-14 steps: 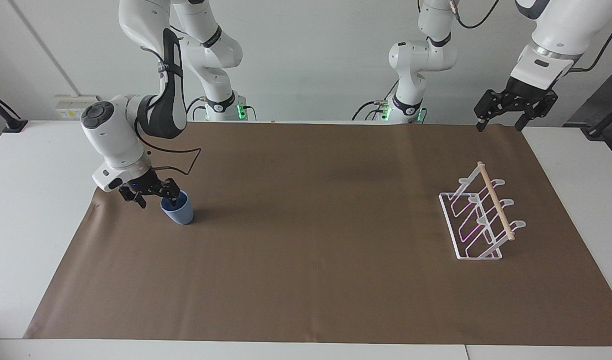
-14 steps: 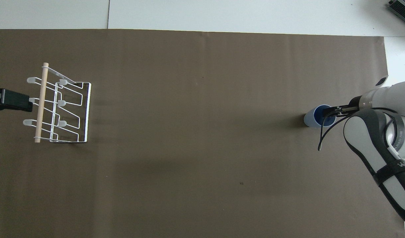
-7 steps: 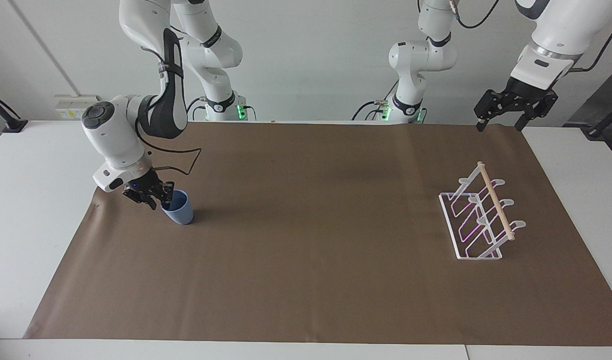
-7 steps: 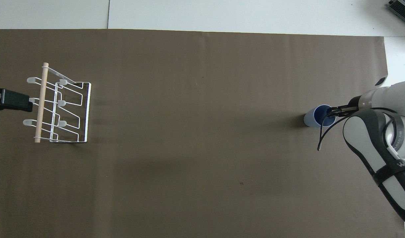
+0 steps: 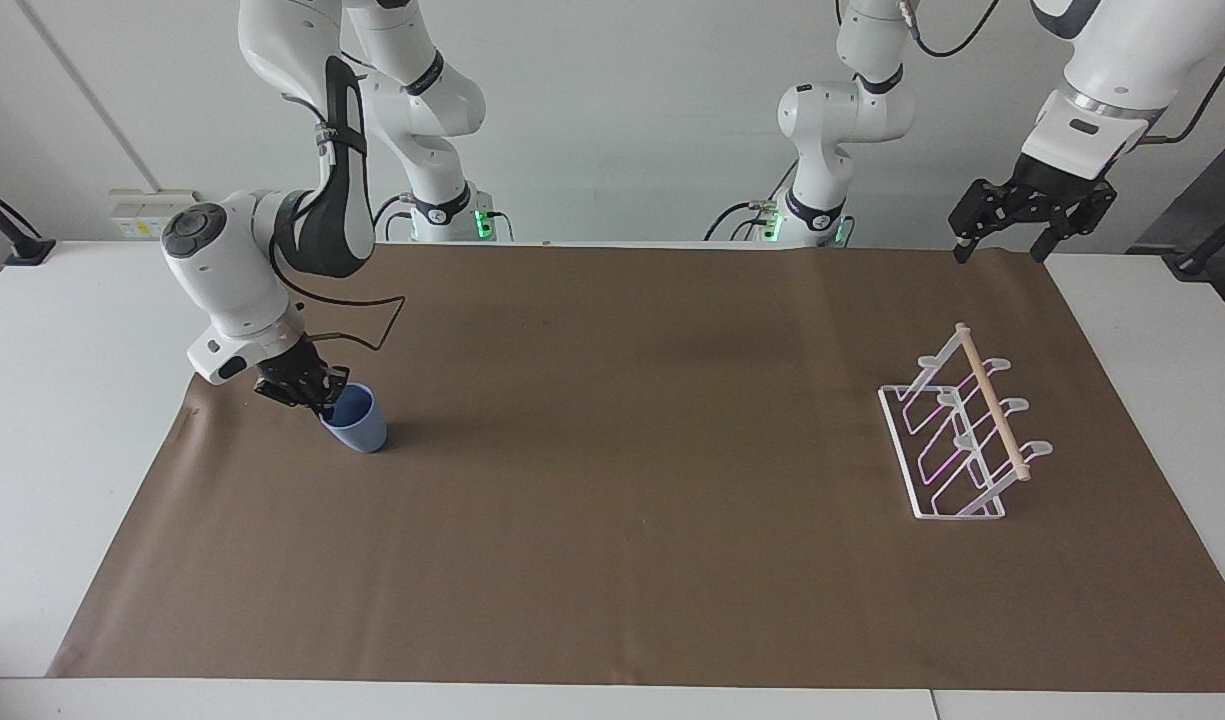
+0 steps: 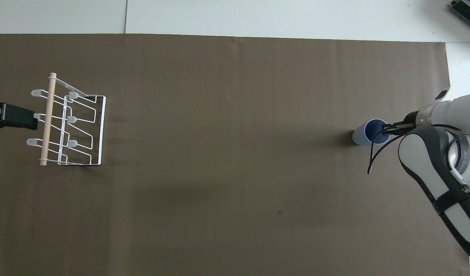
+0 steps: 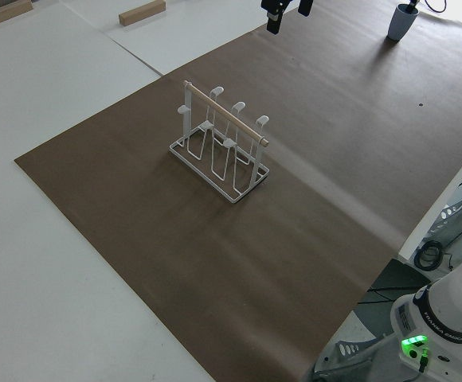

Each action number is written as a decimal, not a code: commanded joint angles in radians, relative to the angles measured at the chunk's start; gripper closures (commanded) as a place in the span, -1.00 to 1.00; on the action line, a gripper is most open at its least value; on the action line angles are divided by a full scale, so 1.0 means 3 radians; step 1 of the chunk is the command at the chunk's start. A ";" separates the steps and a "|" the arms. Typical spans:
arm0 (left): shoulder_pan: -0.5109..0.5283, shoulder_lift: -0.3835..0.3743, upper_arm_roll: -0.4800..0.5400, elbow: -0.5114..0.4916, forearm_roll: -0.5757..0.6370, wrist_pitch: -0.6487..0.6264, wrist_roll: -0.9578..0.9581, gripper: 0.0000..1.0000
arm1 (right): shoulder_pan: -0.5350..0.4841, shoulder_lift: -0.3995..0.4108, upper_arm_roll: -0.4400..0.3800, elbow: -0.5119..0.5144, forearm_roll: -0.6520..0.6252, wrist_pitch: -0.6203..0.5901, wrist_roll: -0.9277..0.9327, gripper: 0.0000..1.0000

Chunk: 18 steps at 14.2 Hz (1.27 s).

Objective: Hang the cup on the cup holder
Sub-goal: 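Reach the right gripper to the light-blue cup and grasp its rim, then lift the cup with the right gripper and tip it toward the left gripper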

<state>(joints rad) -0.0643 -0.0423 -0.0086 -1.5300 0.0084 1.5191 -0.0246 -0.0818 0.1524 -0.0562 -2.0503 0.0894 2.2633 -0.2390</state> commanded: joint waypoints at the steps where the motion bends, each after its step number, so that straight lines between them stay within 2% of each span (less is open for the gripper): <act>1: 0.0010 -0.0074 0.0008 -0.0080 -0.0028 -0.0022 0.0015 -1.00 | 0.0017 -0.0002 0.0018 -0.0013 0.0085 0.0028 -0.0037 1.00; 10: 0.0010 -0.0074 0.0008 -0.0075 -0.0028 -0.0022 0.0015 -1.00 | 0.0206 -0.0048 0.0034 0.0555 0.0091 -0.0692 0.0009 1.00; 14: 0.0010 -0.0074 0.0008 -0.0075 -0.0028 -0.0022 0.0015 -1.00 | 0.0201 -0.0211 0.0192 0.0744 0.0096 -0.0999 0.0076 1.00; 15: 0.0010 -0.0074 0.0008 -0.0080 -0.0028 -0.0022 0.0015 -1.00 | 0.0201 -0.0277 0.0207 0.0744 0.0151 -0.1030 0.0076 1.00; 18: 0.0010 -0.0074 0.0008 -0.0080 -0.0028 -0.0022 0.0015 -1.00 | 0.0196 -0.0431 0.0202 0.0805 0.0907 -0.1188 0.0101 1.00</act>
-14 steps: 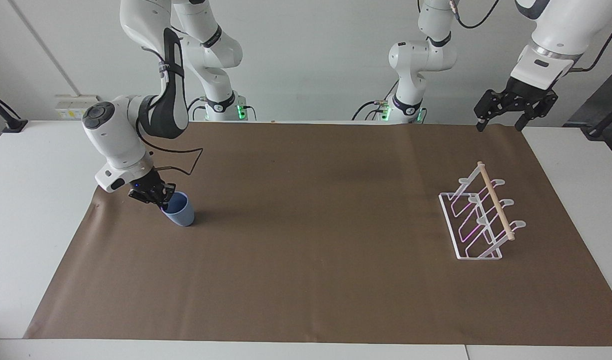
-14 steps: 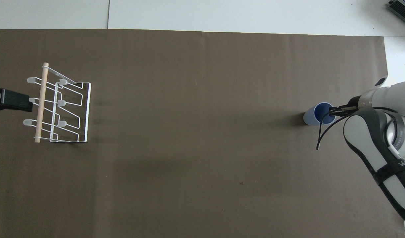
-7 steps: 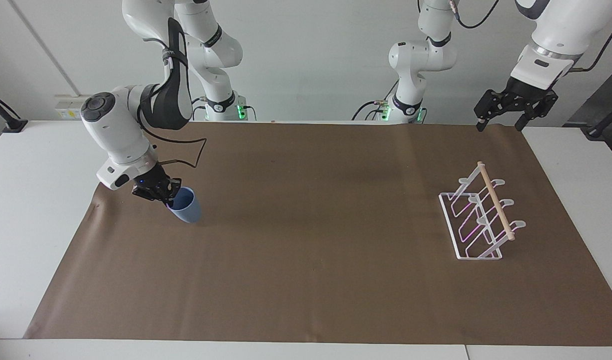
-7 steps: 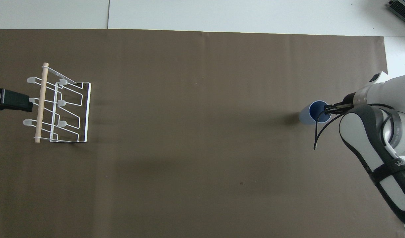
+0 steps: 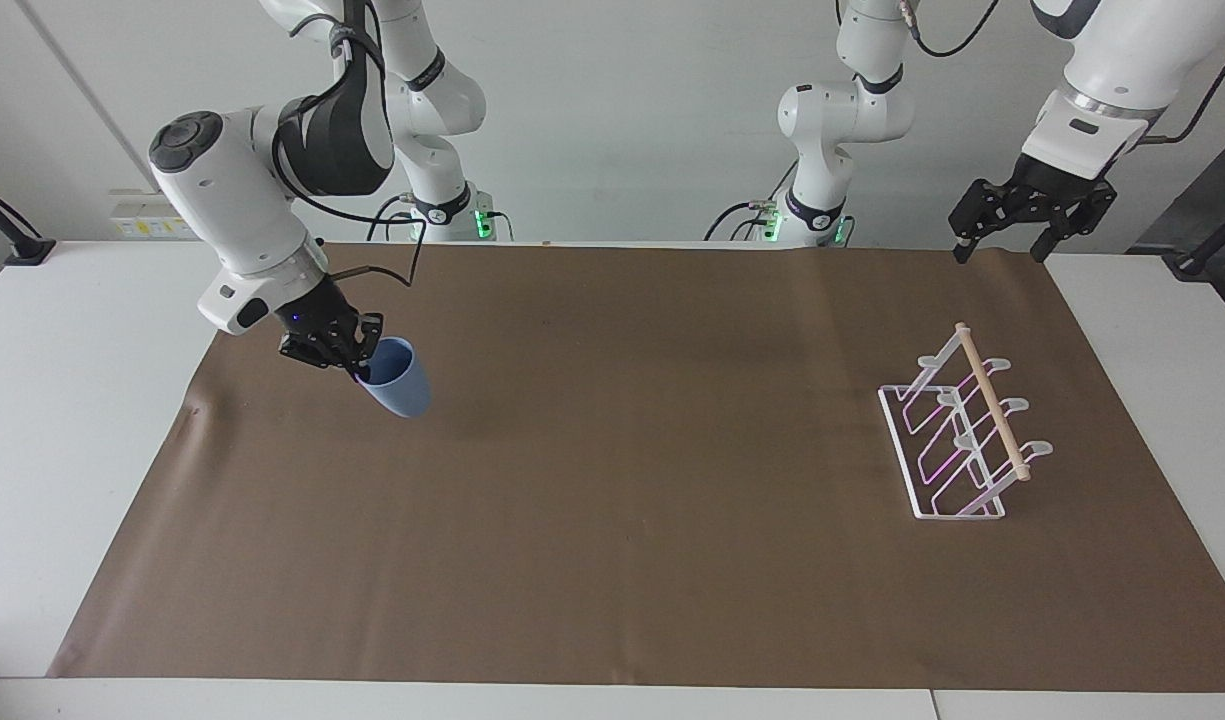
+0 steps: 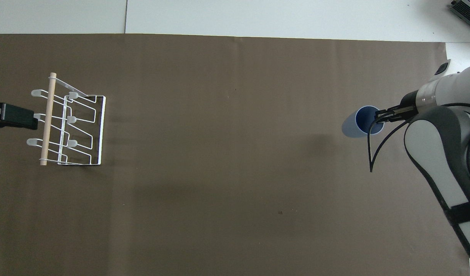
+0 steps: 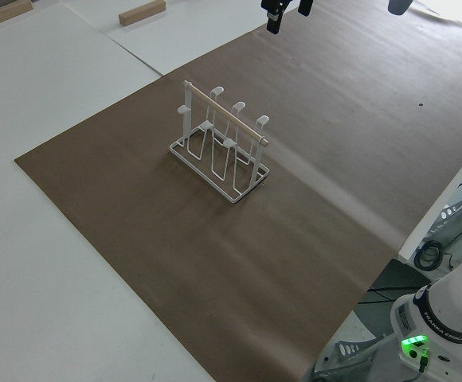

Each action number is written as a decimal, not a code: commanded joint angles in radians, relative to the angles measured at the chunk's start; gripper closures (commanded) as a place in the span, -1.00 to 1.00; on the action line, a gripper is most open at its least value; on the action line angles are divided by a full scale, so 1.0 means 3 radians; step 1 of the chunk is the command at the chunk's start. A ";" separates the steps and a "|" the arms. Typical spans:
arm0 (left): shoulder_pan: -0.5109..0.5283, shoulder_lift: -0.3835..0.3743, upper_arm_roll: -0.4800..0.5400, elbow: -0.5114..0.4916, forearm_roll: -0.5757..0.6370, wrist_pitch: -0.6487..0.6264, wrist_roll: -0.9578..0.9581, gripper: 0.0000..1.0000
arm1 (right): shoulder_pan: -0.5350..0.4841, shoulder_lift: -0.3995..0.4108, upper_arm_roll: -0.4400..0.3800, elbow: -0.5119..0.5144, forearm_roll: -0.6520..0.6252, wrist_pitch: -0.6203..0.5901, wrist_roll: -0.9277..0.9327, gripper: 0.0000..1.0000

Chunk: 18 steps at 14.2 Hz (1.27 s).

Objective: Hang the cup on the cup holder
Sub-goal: 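Lift the cup with the right gripper and tip it toward the left gripper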

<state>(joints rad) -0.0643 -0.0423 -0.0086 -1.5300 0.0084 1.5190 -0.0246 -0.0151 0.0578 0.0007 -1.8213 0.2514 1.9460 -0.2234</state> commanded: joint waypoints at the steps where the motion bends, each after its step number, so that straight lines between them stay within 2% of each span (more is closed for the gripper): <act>1: 0.0010 -0.0074 0.0008 -0.0080 -0.0028 -0.0022 0.0015 -1.00 | -0.0026 -0.0146 0.0018 0.0063 0.0455 -0.0166 0.0105 1.00; 3: 0.0010 -0.0074 0.0008 -0.0080 -0.0028 -0.0027 0.0021 -1.00 | -0.0021 -0.0198 0.0023 0.0083 0.0588 -0.0217 0.0187 1.00; 9: -0.0036 -0.0079 0.0003 -0.0085 -0.0028 -0.0047 0.0005 -1.00 | -0.0037 -0.0305 0.0013 0.0084 0.1395 -0.0509 0.0182 1.00; 12: -0.0026 -0.0099 -0.0002 -0.0095 -0.0028 -0.0185 -0.0005 -1.00 | -0.0062 -0.0341 0.0013 0.0078 0.1860 -0.0682 0.0182 1.00; 15: -0.0128 -0.0084 -0.0129 -0.0054 -0.0033 -0.0043 -0.0036 -1.00 | -0.0067 -0.0366 0.0008 0.0058 0.2265 -0.0836 0.0172 1.00; 16: -0.0133 -0.0079 -0.0196 -0.0054 -0.0079 -0.0007 -0.0112 -1.00 | -0.0062 -0.0372 0.0008 0.0053 0.2377 -0.0872 0.0167 1.00; 18: -0.0128 -0.0074 -0.0252 -0.0059 -0.0516 0.0060 -0.0321 -1.00 | -0.0047 -0.0417 0.0008 -0.0023 0.2505 -0.0954 0.0157 1.00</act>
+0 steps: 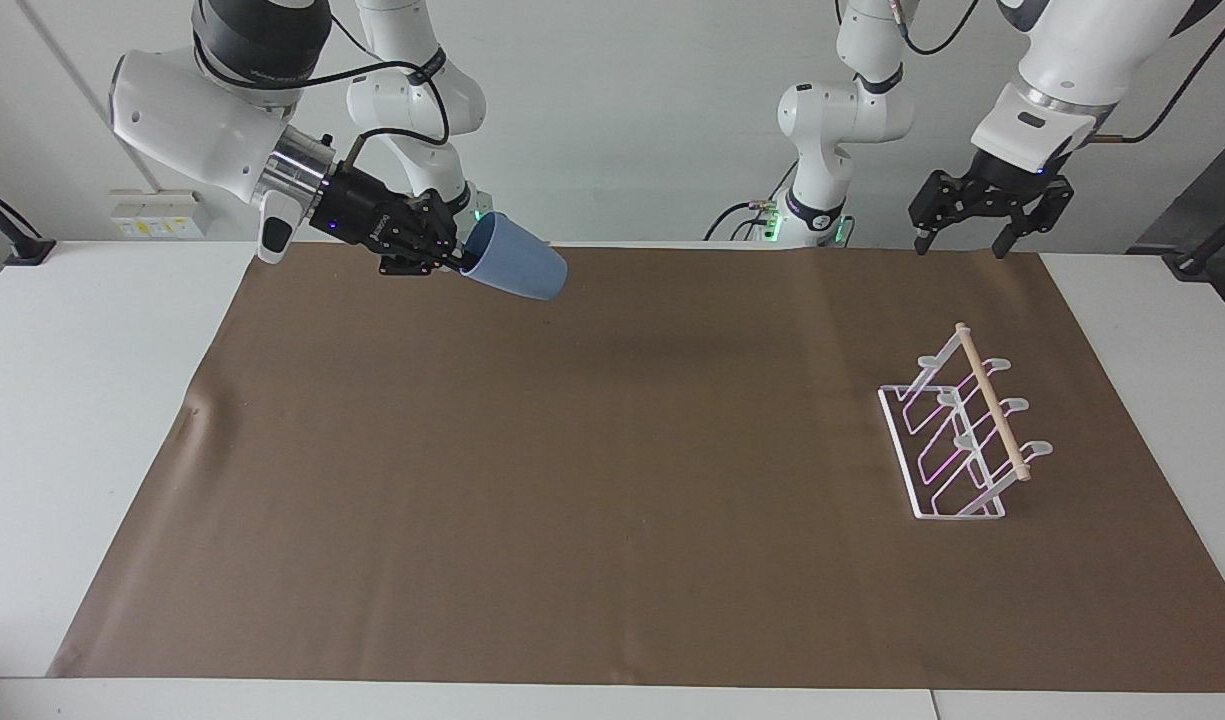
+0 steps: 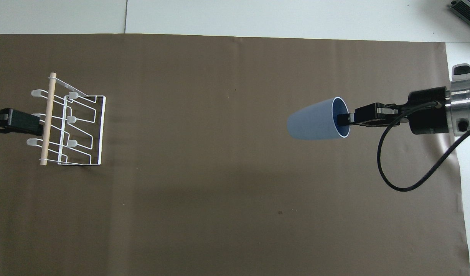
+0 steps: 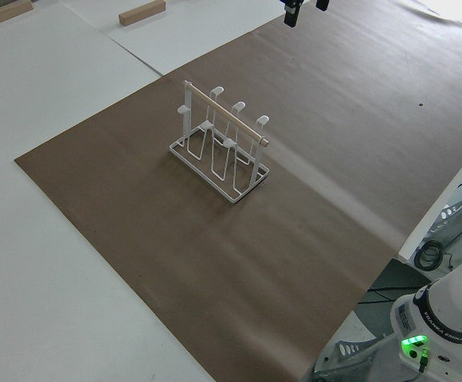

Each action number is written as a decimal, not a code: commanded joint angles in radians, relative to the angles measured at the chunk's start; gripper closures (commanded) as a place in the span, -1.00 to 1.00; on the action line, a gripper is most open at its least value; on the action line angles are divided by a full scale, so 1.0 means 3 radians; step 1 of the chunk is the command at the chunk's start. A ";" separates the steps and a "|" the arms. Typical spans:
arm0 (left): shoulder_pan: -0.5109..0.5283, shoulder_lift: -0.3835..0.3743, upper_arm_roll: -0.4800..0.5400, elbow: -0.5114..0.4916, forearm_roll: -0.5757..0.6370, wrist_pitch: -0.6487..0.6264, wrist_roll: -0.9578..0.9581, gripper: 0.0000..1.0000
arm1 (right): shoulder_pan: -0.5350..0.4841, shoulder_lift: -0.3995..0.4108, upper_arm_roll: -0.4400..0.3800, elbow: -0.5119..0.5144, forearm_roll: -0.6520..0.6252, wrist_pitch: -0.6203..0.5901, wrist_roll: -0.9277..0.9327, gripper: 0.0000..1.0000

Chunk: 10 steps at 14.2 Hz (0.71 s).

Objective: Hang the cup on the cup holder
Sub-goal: 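Lift the cup with the right gripper and tip it toward the left gripper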

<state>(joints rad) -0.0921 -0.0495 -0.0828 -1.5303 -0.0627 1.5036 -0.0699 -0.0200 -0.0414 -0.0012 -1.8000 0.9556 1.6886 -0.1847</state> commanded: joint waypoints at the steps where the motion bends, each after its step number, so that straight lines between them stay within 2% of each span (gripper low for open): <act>1: -0.0041 -0.0045 -0.0010 -0.0058 -0.0449 0.0182 -0.0242 -1.00 | -0.0020 -0.0133 0.0019 -0.0171 0.0275 -0.0101 0.0023 1.00; 4: -0.0041 -0.0035 -0.0189 -0.0048 -0.0731 0.0285 -0.0482 -1.00 | -0.0010 -0.0276 0.0014 -0.0432 0.0771 -0.0071 -0.0054 1.00; 7: -0.0041 -0.0024 -0.0266 -0.0043 -0.1170 0.0510 -0.1053 -1.00 | 0.0000 -0.0439 0.0019 -0.0738 0.1073 0.0011 -0.0110 1.00; 10: -0.0041 -0.0009 -0.0393 -0.0043 -0.1518 0.0663 -0.1759 -1.00 | 0.0224 -0.0629 0.0024 -0.1101 0.1451 0.0383 -0.0197 1.00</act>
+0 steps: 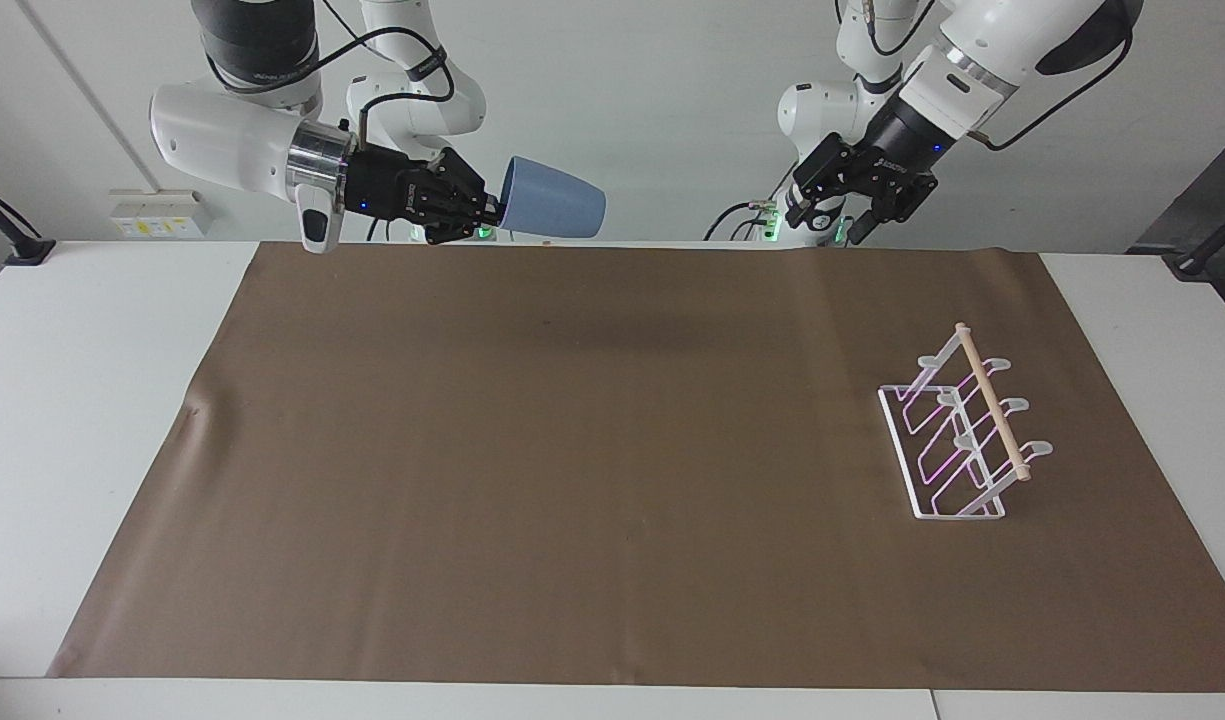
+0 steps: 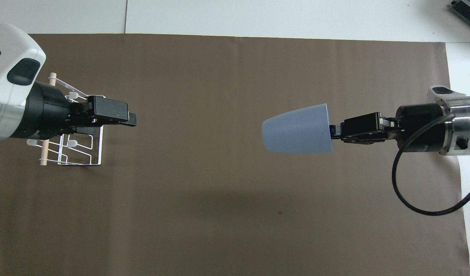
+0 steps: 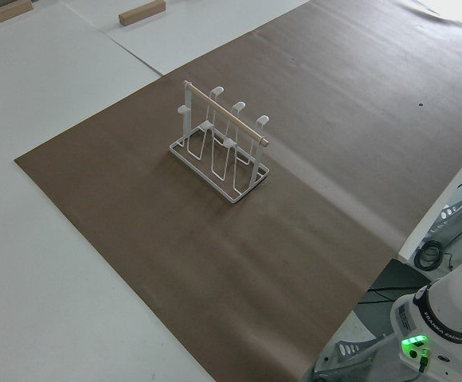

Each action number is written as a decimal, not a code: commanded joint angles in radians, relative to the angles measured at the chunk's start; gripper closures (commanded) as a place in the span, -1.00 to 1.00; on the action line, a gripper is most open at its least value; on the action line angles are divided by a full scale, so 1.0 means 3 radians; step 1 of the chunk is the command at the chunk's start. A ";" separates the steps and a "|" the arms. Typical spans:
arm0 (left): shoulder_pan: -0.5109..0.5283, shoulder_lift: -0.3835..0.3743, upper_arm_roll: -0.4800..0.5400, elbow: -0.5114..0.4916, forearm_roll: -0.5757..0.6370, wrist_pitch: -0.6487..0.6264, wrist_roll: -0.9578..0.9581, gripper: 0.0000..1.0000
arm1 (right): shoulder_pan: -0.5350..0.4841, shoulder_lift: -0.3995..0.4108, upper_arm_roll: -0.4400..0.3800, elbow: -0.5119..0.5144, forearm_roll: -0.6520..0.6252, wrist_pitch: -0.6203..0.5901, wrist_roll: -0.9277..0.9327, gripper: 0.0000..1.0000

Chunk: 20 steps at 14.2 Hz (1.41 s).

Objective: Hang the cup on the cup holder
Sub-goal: 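Lift the cup with the right gripper and tip it toward the left gripper, then close the left gripper on the cup while the right gripper holds it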

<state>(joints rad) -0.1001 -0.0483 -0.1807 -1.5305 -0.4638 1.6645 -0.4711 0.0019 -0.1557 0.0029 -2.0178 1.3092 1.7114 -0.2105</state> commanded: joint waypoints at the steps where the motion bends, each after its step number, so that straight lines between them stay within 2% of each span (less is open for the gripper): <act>1: -0.0014 -0.0003 -0.0123 -0.0007 -0.0238 0.0168 -0.0702 -1.00 | 0.0264 -0.0284 0.0016 -0.0447 0.0370 0.0501 -0.0111 1.00; 5: -0.0014 0.0033 -0.0389 0.0029 -0.0524 0.0571 -0.2102 -1.00 | 0.0683 -0.0289 0.0011 -0.0540 0.0702 0.1151 -0.0096 1.00; 7: -0.0014 0.0033 -0.0466 0.0024 -0.0566 0.0695 -0.2864 -1.00 | 0.0710 -0.0294 0.0016 -0.0560 0.0841 0.1208 -0.0127 1.00; 11: -0.0050 0.0023 -0.0466 -0.0037 -0.0551 0.0735 -0.3980 -1.00 | 0.0710 -0.0345 0.0011 -0.0668 0.0841 0.1209 -0.0214 1.00; 13: -0.0009 0.0038 -0.0466 -0.0037 -0.0555 0.0889 -0.4370 -1.00 | 0.0710 -0.0355 0.0011 -0.0673 0.0841 0.1214 -0.0214 1.00; 15: -0.0004 0.0044 -0.0466 -0.0098 -0.0550 0.0869 -0.4763 -1.00 | 0.0725 -0.0355 0.0021 -0.0673 0.0841 0.1244 -0.0204 1.00; 17: -0.0075 0.0033 -0.0471 -0.0190 -0.0555 0.0843 -0.5004 -1.00 | 0.0857 -0.0356 0.0031 -0.0673 0.0852 0.1402 -0.0204 1.00; 20: -0.0223 0.0105 -0.0471 -0.0231 -0.0556 0.0848 -0.5143 -1.00 | 0.0858 -0.0355 0.0031 -0.0668 0.0857 0.1418 -0.0209 1.00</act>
<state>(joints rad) -0.1330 -0.0203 -0.3312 -1.5782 -0.6162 1.9051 -1.9764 0.2604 -0.2351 0.0088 -2.1899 1.5259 2.1193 -0.2379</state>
